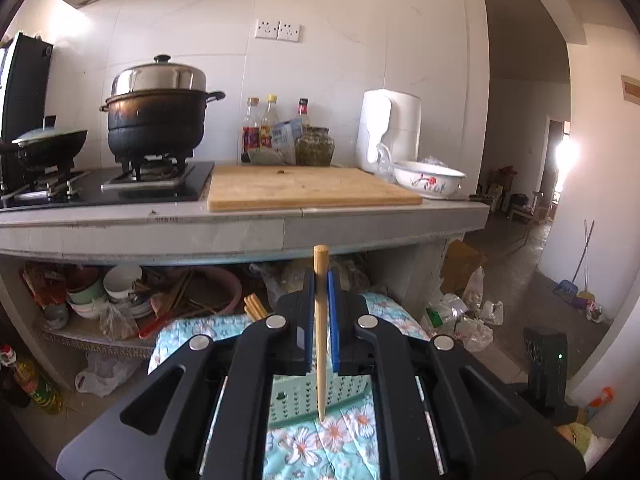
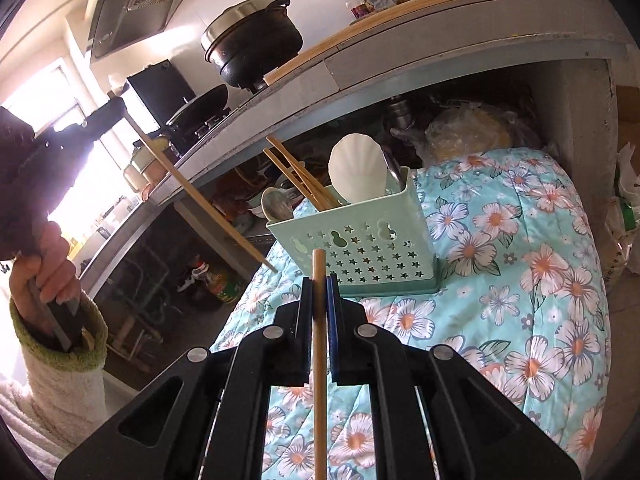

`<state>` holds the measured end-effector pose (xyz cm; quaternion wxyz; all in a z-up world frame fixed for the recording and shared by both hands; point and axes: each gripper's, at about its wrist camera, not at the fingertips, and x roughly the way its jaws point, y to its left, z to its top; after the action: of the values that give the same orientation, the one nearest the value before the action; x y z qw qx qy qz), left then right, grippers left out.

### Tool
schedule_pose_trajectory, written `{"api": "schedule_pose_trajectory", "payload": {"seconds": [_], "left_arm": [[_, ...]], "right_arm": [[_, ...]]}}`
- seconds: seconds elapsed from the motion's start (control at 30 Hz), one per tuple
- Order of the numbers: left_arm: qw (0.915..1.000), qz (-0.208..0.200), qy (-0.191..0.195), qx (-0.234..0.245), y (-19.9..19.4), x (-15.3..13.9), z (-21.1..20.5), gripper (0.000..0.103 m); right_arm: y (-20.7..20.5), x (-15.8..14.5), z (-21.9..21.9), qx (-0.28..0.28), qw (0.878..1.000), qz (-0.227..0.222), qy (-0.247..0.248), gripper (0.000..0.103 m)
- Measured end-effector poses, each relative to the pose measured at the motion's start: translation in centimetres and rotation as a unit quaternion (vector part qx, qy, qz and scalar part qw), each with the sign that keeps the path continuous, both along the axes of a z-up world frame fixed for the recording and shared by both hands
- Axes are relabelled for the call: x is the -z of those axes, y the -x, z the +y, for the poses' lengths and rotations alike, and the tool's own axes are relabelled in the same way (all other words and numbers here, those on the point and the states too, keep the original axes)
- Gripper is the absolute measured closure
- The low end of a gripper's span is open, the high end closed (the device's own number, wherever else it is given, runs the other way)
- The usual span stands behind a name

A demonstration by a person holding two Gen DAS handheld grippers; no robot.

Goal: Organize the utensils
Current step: 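Insert the chopstick into the green holder and open the left tool while the right tool lifts its chopstick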

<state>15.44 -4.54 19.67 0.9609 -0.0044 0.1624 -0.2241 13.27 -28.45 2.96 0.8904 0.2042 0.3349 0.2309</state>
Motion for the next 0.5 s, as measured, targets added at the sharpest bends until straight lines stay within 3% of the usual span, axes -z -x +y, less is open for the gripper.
{"api": "schedule_pose_trajectory", "payload": {"seconds": [0.13,0.3,0.5], "left_arm": [[0.9993,-0.036,0.001,-0.013,-1.4,-2.3,-1.0,0.097],[0.9986,-0.045,0.021,-0.021,-4.3,-3.1,-1.4,0.097],[0.9986,-0.017,0.04,-0.03,-8.1,-1.2,-1.3,0.097]], "right_arm": [[-0.6,-0.2,-0.6,-0.007,1.0,-0.003,-0.016,0.096],[-1.1,-0.5,-1.2,-0.014,0.999,-0.009,-0.029,0.096],[-1.8,-0.5,-1.8,-0.018,0.999,-0.009,-0.041,0.096]]}}
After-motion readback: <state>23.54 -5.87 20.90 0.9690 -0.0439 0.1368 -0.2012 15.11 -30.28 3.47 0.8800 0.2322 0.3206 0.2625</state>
